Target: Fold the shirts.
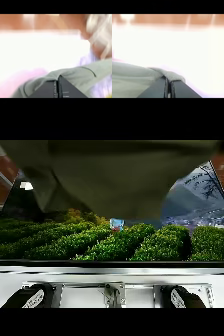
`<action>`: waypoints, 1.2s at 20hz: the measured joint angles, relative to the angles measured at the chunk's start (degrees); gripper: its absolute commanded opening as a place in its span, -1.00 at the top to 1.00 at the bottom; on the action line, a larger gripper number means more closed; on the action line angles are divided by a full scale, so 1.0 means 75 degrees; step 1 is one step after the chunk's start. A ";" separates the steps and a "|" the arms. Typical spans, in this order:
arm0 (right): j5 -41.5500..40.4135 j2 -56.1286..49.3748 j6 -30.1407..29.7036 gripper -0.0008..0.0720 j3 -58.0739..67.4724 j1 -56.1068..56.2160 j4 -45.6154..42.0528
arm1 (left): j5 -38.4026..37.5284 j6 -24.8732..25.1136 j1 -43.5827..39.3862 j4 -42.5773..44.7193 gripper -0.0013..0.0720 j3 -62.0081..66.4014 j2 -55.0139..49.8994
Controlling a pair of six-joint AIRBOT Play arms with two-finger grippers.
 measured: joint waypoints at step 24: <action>0.3281 -0.3066 0.1536 0.81 -0.0475 0.0175 -0.1137 | -0.0831 -0.0673 0.0093 0.3121 0.86 -0.3794 0.0076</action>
